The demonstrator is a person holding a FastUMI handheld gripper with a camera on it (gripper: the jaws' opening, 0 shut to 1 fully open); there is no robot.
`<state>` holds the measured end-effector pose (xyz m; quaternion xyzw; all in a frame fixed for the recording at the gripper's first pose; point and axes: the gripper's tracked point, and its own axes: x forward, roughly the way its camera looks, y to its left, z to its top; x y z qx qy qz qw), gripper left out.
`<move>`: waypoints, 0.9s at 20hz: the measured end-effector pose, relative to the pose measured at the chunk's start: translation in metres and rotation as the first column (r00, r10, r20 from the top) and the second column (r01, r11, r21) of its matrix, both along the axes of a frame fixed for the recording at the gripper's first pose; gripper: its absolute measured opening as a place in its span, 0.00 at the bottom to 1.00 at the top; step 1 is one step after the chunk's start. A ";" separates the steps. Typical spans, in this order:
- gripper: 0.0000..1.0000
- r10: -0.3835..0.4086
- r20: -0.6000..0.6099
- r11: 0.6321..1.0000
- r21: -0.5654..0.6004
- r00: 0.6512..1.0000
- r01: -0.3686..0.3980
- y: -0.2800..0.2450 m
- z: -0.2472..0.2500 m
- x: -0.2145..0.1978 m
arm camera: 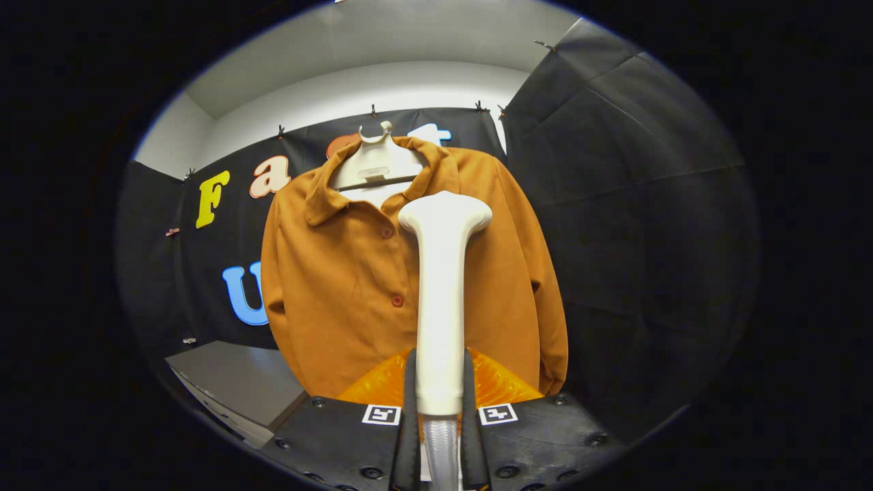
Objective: Iron the clothes twice with a garment steamer, once on the left side and once on the right side.
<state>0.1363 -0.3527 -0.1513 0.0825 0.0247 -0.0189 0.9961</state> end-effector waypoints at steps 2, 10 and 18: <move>0.27 0.007 -0.030 1.000 0.002 1.000 -0.007 0.003 -0.021 -0.010; 0.27 0.007 -0.139 1.000 0.001 0.990 -0.007 0.002 -0.084 -0.036; 0.27 -0.006 -0.232 1.000 0.012 0.973 0.009 0.002 -0.134 -0.060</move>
